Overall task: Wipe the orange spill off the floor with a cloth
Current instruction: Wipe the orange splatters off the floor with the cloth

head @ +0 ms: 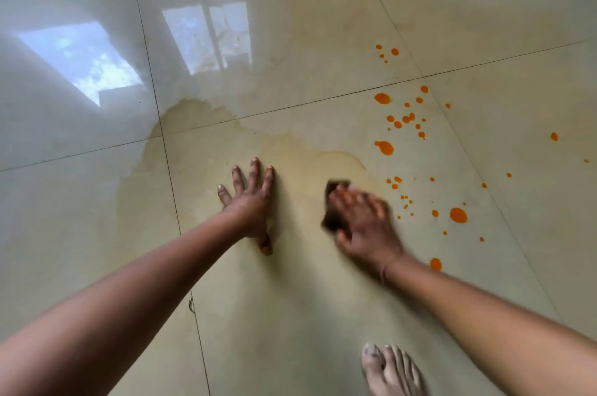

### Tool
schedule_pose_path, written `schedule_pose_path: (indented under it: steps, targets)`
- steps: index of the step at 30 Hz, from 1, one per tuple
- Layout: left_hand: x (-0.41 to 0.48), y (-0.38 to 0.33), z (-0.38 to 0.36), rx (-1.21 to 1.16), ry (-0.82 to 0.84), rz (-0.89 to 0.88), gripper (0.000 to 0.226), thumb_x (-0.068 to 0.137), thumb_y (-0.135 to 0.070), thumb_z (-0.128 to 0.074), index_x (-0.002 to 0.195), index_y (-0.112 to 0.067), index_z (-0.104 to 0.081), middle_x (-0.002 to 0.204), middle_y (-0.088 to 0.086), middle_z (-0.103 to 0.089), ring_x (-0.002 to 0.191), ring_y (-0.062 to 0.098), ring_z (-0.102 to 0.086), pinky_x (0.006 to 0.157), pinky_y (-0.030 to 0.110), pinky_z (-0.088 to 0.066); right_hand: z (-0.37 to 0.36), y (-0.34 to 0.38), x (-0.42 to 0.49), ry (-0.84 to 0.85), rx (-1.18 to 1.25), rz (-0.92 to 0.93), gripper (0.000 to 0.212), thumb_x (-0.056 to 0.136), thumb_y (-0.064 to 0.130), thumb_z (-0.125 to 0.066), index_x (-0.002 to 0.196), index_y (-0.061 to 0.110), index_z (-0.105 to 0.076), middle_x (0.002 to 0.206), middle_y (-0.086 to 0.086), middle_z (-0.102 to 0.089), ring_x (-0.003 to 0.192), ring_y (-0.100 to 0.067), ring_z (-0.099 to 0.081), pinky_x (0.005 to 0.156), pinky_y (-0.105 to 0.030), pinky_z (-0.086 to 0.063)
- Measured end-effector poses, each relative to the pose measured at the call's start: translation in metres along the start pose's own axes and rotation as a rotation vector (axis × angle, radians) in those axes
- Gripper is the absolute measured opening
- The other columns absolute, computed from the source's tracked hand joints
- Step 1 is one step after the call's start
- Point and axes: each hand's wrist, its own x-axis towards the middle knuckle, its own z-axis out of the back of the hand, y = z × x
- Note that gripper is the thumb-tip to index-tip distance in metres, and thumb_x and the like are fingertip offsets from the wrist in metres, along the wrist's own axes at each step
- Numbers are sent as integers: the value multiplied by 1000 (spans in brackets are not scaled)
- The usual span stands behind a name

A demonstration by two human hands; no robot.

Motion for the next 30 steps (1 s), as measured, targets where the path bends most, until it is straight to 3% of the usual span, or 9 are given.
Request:
schedule_pose_path:
  steps: [3, 6, 9, 14, 18, 20, 24, 29, 30]
  targets:
    - [5, -1, -2, -11, -5, 4, 156, 50, -32, -93, 144, -22, 30, 142, 8, 51, 131, 44, 39, 105, 69, 7, 11, 14, 83, -49, 38, -326, 75, 77, 48, -35, 147, 20, -34, 156, -4, -29, 145, -22, -23, 114, -48, -16]
    - [5, 0, -3, -5, -6, 5, 155, 50, -34, -93, 145, -22, 30, 143, 8, 50, 131, 45, 38, 105, 69, 6, -4, 54, 66, -9, 23, -97, 76, 76, 47, -36, 147, 20, -35, 155, -4, -31, 143, -22, -25, 114, -47, -17]
    - [3, 0, -2, -13, -15, -2, 154, 51, -32, -93, 145, -22, 29, 142, 7, 50, 131, 44, 39, 105, 69, 7, -7, 26, -20, 70, -24, 174, 79, 71, 47, -46, 146, 22, -36, 154, -4, -34, 142, -20, -26, 109, -46, -23]
    - [4, -7, -1, 8, -20, 24, 156, 49, -32, -93, 145, -20, 29, 144, 9, 48, 132, 47, 36, 105, 70, 3, 9, 4, 56, -75, 69, -309, 76, 74, 48, -35, 144, 18, -40, 152, -7, -37, 141, -24, -31, 112, -49, -22]
    - [-2, -10, 4, 78, -66, 3, 151, 51, -36, -92, 148, -15, 22, 151, 15, 37, 138, 49, 24, 109, 70, -5, -14, 62, -8, 42, 31, 66, 76, 73, 46, -42, 145, 19, -39, 152, -5, -37, 141, -24, -32, 111, -45, -17]
    - [-4, -21, 4, 130, -135, -42, 147, 52, -41, -91, 150, -15, 16, 154, 13, 32, 141, 45, 21, 111, 68, -5, -14, 31, -49, 29, -22, 166, 77, 71, 46, -46, 144, 21, -40, 152, -4, -37, 139, -22, -34, 108, -44, -21]
    - [9, -72, -8, 171, -169, -231, 149, 49, -47, -90, 151, -19, 16, 155, 7, 31, 142, 39, 22, 112, 65, -3, 0, -23, -26, -105, 61, -368, 72, 75, 44, -42, 143, 20, -42, 151, -5, -39, 139, -22, -34, 110, -42, -18]
    - [24, -120, -21, 226, -136, -330, 149, 48, -52, -89, 151, -18, 13, 157, 9, 26, 142, 39, 22, 112, 64, -1, -12, -18, -106, -1, 5, -96, 75, 74, 44, -45, 146, 23, -35, 153, -4, -36, 141, -20, -30, 110, -45, -21]
    - [25, -135, -24, 264, -133, -345, 149, 48, -52, -89, 151, -17, 13, 157, 10, 26, 142, 40, 23, 112, 65, 0, -8, -40, -115, -51, 13, -138, 74, 75, 44, -44, 145, 24, -34, 153, -3, -36, 141, -19, -30, 109, -46, -23]
